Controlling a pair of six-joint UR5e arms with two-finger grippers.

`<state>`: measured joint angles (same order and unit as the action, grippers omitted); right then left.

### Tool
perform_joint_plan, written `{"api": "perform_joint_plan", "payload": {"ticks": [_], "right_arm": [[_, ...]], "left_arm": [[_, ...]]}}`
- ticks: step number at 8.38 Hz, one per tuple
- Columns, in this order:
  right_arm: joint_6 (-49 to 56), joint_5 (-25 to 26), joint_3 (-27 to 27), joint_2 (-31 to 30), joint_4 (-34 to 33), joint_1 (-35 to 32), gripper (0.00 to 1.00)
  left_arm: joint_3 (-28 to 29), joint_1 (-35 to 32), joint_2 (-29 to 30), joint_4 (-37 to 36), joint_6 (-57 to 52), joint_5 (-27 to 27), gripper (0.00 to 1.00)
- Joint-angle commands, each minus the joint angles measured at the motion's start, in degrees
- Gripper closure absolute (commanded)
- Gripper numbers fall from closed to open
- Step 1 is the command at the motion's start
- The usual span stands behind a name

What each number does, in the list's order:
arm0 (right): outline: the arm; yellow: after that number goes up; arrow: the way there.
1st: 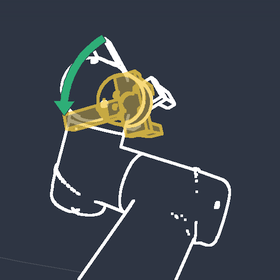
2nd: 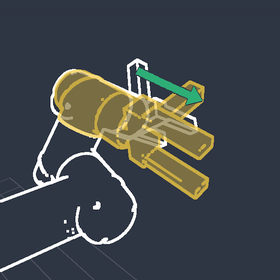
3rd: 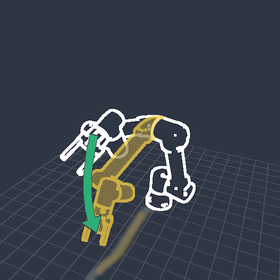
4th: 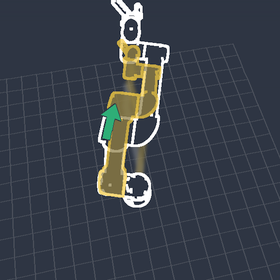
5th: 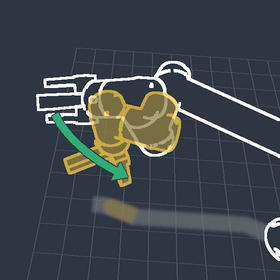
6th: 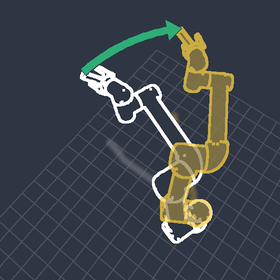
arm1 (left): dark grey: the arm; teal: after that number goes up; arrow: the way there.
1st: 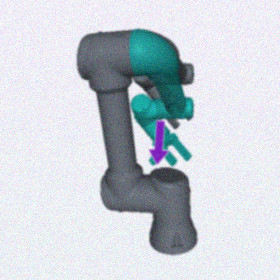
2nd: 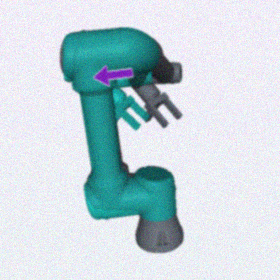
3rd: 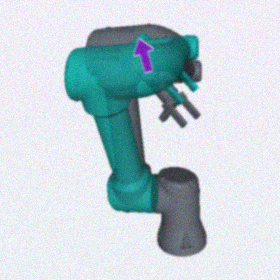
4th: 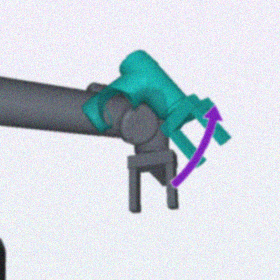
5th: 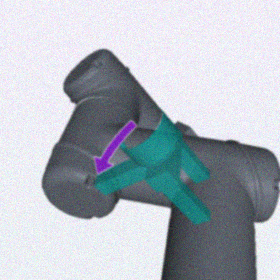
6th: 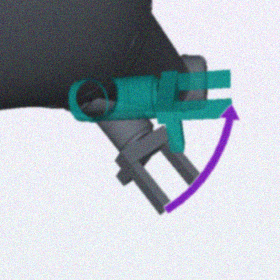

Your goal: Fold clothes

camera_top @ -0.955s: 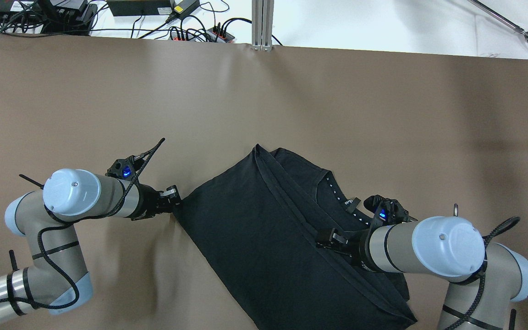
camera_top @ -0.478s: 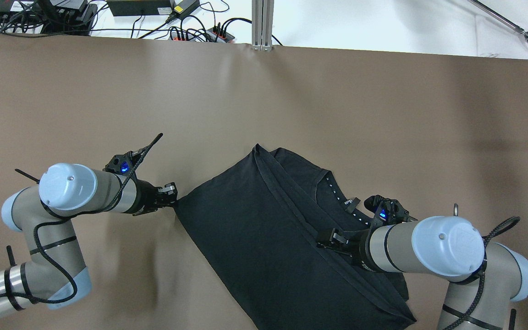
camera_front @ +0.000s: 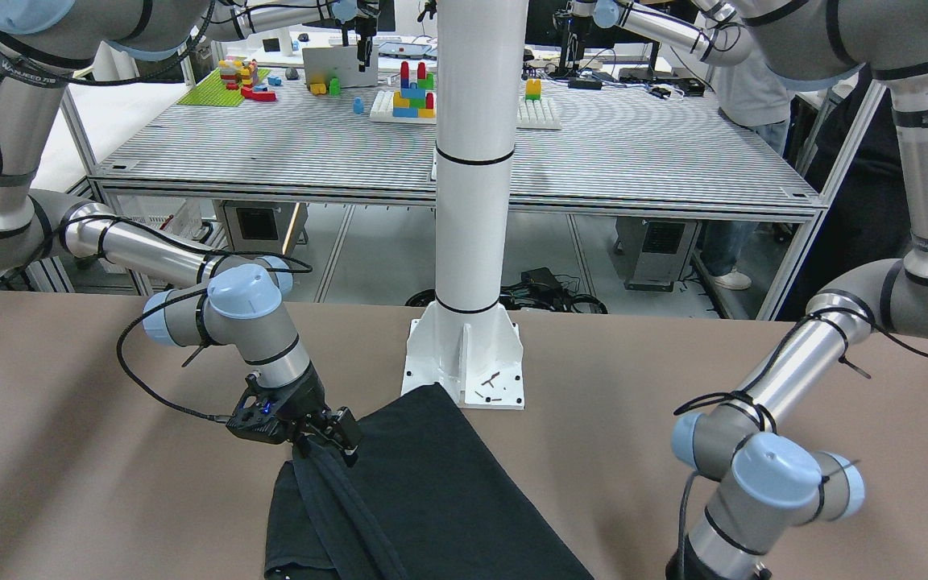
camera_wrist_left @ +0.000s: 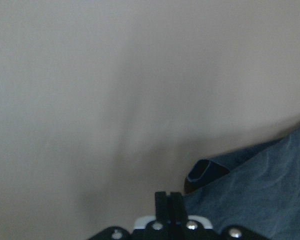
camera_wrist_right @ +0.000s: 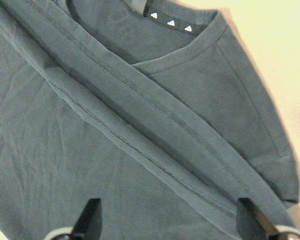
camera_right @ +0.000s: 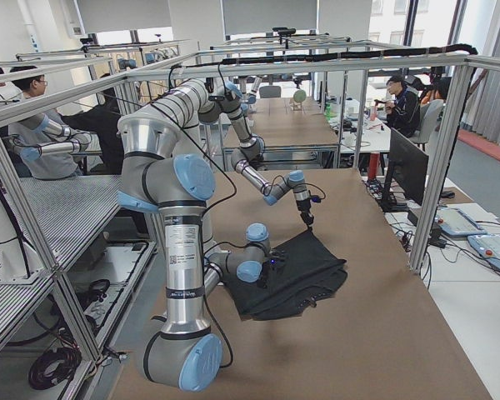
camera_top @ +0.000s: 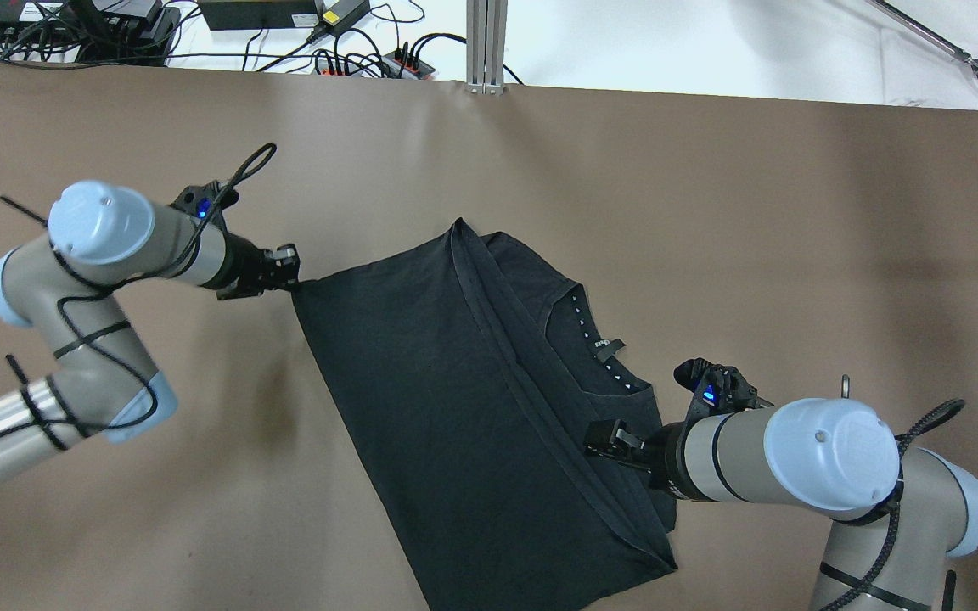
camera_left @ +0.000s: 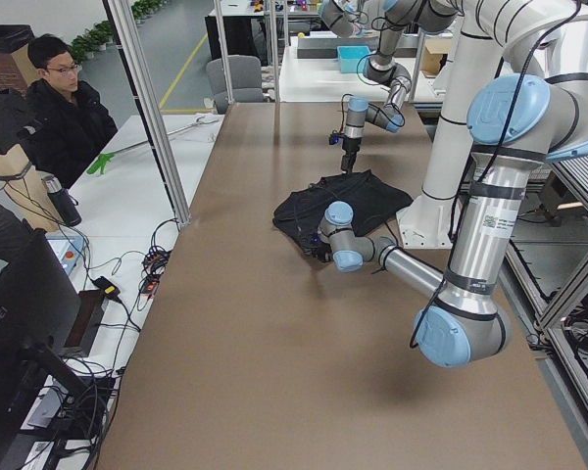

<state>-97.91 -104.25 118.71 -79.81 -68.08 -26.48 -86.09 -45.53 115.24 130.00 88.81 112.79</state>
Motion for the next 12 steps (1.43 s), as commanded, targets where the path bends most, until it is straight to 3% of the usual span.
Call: {"api": "perform_joint_plan", "payload": {"ticks": [1,3,5,6,7,9,10,11,12], "right_arm": [[0.0,1.84,0.04,0.09,-0.04,-1.38,0.05],[0.09,4.04,-1.1,0.09,-0.04,-1.56,0.05],[0.0,8.42,-1.46,0.53,-0.04,-0.86,0.05],[0.0,9.23,-1.46,0.79,-0.12,-0.77,0.05],[0.0,9.85,-1.89,2.27,-0.21,-0.59,0.05],[0.26,12.57,-2.86,5.35,-0.56,0.45,0.05],[6.53,11.45,-4.34,9.46,-4.74,0.72,0.07],[16.33,8.48,-5.93,15.33,-13.66,0.9,0.17],[22.7,8.53,-6.55,18.26,-18.1,3.25,0.28]], "left_arm": [[26.13,-6.23,20.56,0.08,-4.68,2.01,1.0],[42.68,-5.8,35.52,0.43,-4.7,-3.58,1.0],[52.48,-4.23,43.11,1.75,-4.87,-9.48,1.0],[52.08,-3.08,42.97,1.92,-4.96,-10.99,0.63],[49.38,-2.72,41.4,1.84,-5.22,-11.18,0.06],[39.21,-3.16,34.13,1.75,-6.27,-10.84,0.06],[34.89,-3.25,30.87,1.4,-6.8,-10.66,0.06],[32.85,-3.25,28.49,1.48,-6.89,-10.66,0.06],[31.0,-3.34,25.85,1.83,-7.16,-9.87,0.06]]}}
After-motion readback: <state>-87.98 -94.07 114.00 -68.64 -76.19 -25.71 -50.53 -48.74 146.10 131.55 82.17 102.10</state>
